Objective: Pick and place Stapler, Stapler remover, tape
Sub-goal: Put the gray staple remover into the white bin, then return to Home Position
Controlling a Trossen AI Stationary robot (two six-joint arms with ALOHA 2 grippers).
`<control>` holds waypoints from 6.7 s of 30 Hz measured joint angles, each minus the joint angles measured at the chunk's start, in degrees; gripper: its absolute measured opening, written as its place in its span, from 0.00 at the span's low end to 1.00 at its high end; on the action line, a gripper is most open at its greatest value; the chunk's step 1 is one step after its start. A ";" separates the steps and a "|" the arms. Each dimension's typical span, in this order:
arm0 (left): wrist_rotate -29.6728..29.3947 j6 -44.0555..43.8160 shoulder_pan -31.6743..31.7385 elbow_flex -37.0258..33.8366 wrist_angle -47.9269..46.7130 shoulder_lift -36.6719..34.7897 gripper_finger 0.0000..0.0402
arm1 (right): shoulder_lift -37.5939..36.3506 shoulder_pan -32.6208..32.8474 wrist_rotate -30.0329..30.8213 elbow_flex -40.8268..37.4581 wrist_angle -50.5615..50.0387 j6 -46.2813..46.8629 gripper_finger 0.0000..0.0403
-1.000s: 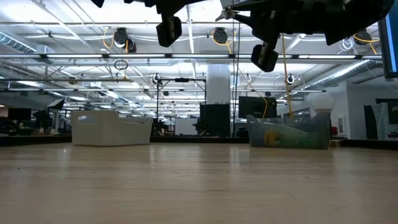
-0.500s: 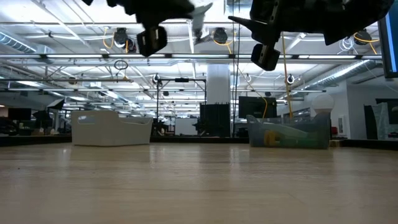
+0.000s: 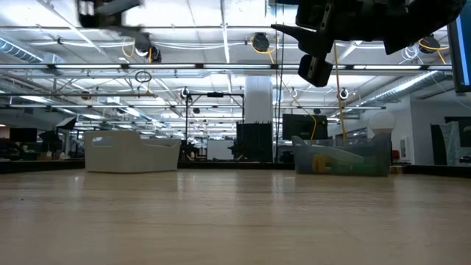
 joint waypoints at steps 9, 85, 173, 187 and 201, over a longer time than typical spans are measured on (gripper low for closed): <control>0.64 -18.43 -9.00 8.05 -26.97 1.20 0.00 | -0.02 -0.22 0.21 0.00 -0.24 -1.12 0.29; 2.40 -29.15 -26.41 -5.57 -14.48 12.87 0.25 | -0.02 -2.86 0.29 -0.04 0.72 -4.11 0.28; -25.22 30.58 5.28 -53.67 26.78 -75.87 0.27 | -72.69 3.32 24.20 -22.82 -47.35 -30.52 0.28; -23.17 32.57 5.31 -65.48 42.68 -75.18 0.27 | -77.73 3.32 24.48 -24.15 -50.89 -32.17 0.28; -23.31 35.42 5.36 -65.48 42.49 -72.02 0.27 | -77.77 3.23 24.58 -30.32 -46.08 -30.10 0.28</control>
